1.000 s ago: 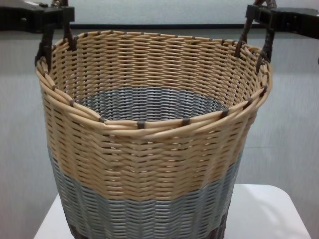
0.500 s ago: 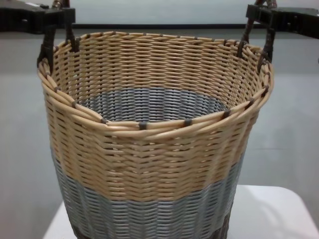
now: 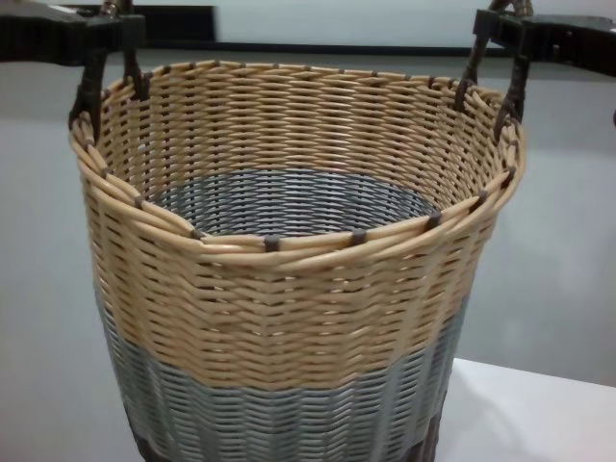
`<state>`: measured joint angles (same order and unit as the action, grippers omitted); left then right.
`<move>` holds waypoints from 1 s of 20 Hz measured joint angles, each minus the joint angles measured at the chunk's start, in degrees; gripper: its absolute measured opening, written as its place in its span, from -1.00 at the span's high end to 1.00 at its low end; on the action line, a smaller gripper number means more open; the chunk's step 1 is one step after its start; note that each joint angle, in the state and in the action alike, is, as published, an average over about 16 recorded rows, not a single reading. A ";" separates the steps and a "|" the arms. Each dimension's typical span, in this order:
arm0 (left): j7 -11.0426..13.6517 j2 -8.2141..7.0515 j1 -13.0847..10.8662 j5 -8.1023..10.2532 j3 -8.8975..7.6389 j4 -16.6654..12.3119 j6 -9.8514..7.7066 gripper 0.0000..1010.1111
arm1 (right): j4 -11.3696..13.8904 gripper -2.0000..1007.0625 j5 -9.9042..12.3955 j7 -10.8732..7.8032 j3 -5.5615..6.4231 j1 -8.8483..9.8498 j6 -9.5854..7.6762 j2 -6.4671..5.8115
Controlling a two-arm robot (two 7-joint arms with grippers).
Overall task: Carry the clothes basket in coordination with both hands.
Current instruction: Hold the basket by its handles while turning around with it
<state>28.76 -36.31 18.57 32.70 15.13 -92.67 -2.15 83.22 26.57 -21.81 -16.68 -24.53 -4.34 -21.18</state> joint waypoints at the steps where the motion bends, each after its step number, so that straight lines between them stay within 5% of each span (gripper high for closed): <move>1: 0.00 0.00 0.00 0.01 0.00 0.01 -0.01 0.67 | 0.00 0.71 0.00 0.00 0.00 0.00 0.00 0.00; 20: 0.00 0.01 0.03 0.04 0.02 0.05 -0.07 0.67 | 0.00 0.71 -0.03 0.00 -0.01 0.00 0.04 0.00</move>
<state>28.76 -36.30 18.60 32.74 15.14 -92.63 -2.21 83.22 26.54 -21.82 -16.69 -24.54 -4.30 -21.18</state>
